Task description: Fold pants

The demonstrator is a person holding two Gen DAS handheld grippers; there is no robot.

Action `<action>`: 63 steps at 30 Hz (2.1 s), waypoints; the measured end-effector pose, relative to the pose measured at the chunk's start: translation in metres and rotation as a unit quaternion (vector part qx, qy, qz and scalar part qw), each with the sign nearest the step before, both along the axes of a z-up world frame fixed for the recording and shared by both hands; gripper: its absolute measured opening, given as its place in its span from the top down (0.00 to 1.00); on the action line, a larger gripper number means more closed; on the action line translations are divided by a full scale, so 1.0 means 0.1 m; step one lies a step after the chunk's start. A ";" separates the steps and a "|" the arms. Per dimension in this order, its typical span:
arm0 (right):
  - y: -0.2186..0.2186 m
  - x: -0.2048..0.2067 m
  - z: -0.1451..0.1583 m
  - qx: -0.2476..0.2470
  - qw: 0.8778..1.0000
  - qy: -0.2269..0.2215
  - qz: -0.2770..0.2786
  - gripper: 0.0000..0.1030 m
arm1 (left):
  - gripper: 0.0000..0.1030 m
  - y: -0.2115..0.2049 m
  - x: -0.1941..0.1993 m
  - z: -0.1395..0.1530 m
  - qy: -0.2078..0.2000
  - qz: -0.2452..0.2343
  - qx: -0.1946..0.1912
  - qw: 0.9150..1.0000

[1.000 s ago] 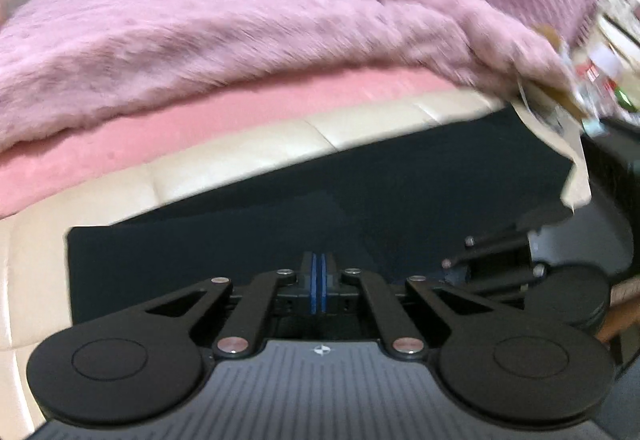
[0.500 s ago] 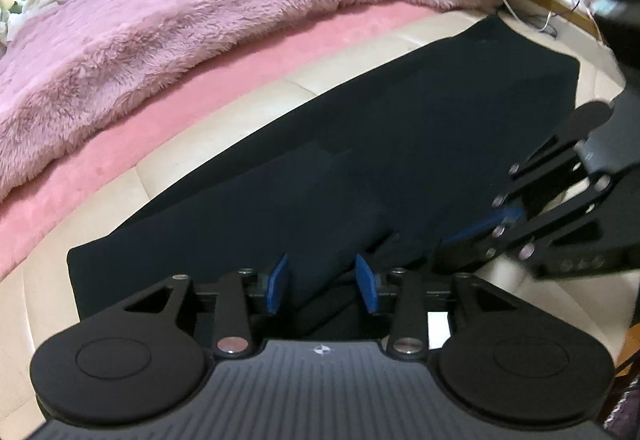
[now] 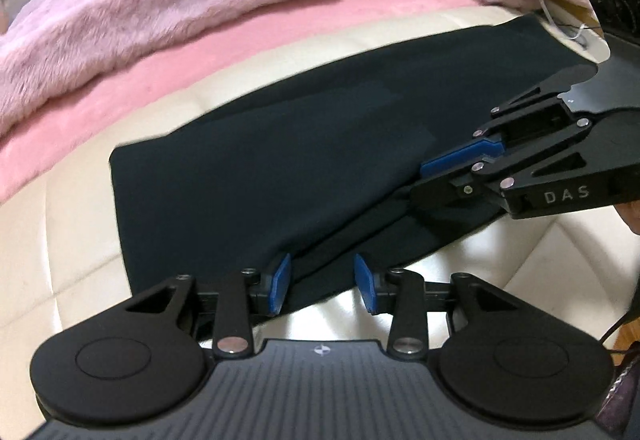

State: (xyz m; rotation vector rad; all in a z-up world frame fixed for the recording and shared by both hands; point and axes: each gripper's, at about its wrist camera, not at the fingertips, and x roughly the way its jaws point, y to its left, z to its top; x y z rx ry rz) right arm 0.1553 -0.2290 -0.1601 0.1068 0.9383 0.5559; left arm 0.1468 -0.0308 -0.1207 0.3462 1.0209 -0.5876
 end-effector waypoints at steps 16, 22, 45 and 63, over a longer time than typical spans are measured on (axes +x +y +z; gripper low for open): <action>-0.25 -0.14 0.01 -0.023 0.999 -0.002 -0.032 0.87 | 0.57 0.29 -0.05 0.16 -0.064 0.007 0.022 0.998; -0.33 0.06 -0.08 0.000 0.997 0.029 -0.074 0.82 | 0.56 0.36 -0.09 0.03 -0.072 -0.027 0.080 0.994; -0.28 -0.17 -0.04 -0.005 0.995 0.049 -0.089 1.00 | 0.99 0.39 -0.23 -0.05 -0.056 -0.066 0.088 0.992; -0.79 0.18 -0.30 0.159 0.960 0.085 -0.212 0.67 | 0.83 0.48 0.31 0.01 -0.015 0.096 -0.064 0.993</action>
